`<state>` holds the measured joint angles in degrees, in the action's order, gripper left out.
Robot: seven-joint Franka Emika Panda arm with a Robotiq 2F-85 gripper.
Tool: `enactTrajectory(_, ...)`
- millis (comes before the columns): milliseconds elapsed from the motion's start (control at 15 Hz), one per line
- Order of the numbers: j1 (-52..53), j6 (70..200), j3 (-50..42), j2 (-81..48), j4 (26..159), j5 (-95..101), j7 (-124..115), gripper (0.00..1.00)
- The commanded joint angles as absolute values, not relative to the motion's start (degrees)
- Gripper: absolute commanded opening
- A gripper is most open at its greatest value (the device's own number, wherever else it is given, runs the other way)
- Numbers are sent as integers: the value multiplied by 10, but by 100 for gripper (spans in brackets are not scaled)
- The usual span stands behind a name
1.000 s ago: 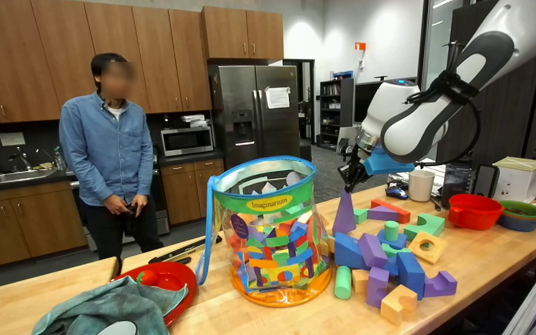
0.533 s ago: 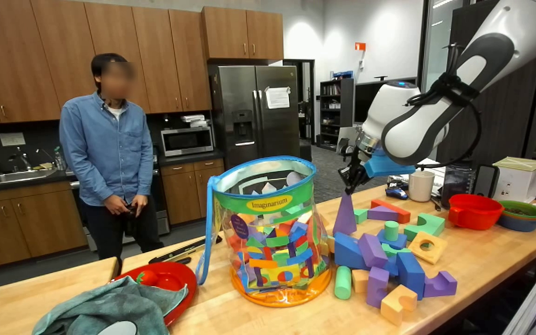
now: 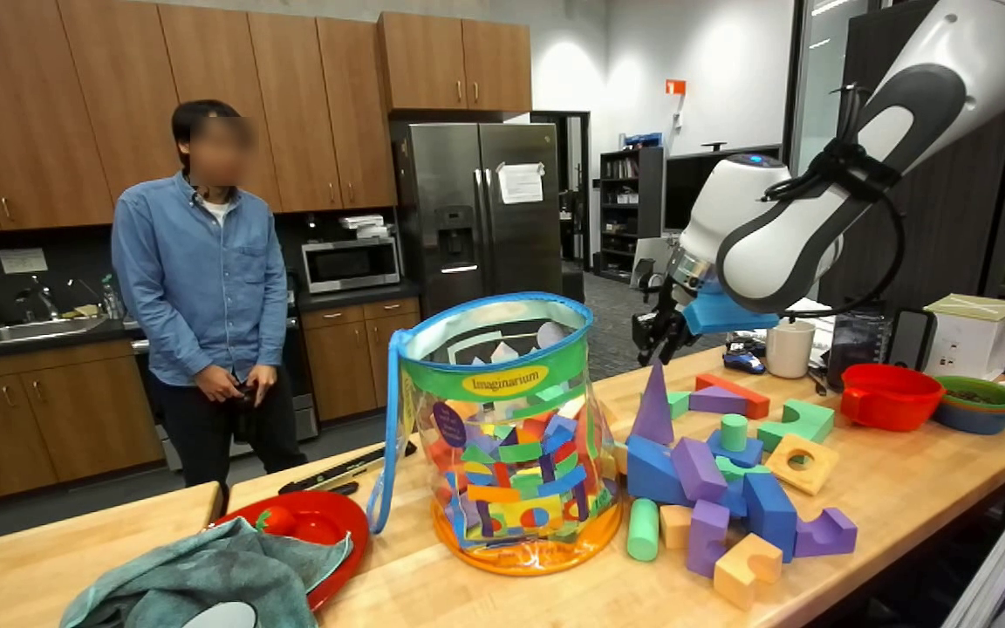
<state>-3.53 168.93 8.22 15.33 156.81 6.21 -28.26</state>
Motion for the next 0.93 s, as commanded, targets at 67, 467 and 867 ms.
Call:
enactTrajectory(67, -24, 1704, 72, 155, 1574, 49, -276, 81)
enactTrajectory(467, -31, 1686, 83, 162, 1571, 68, -279, 100)
enactTrajectory(867, -41, 1585, 111, 177, 1540, 75, -268, 100)
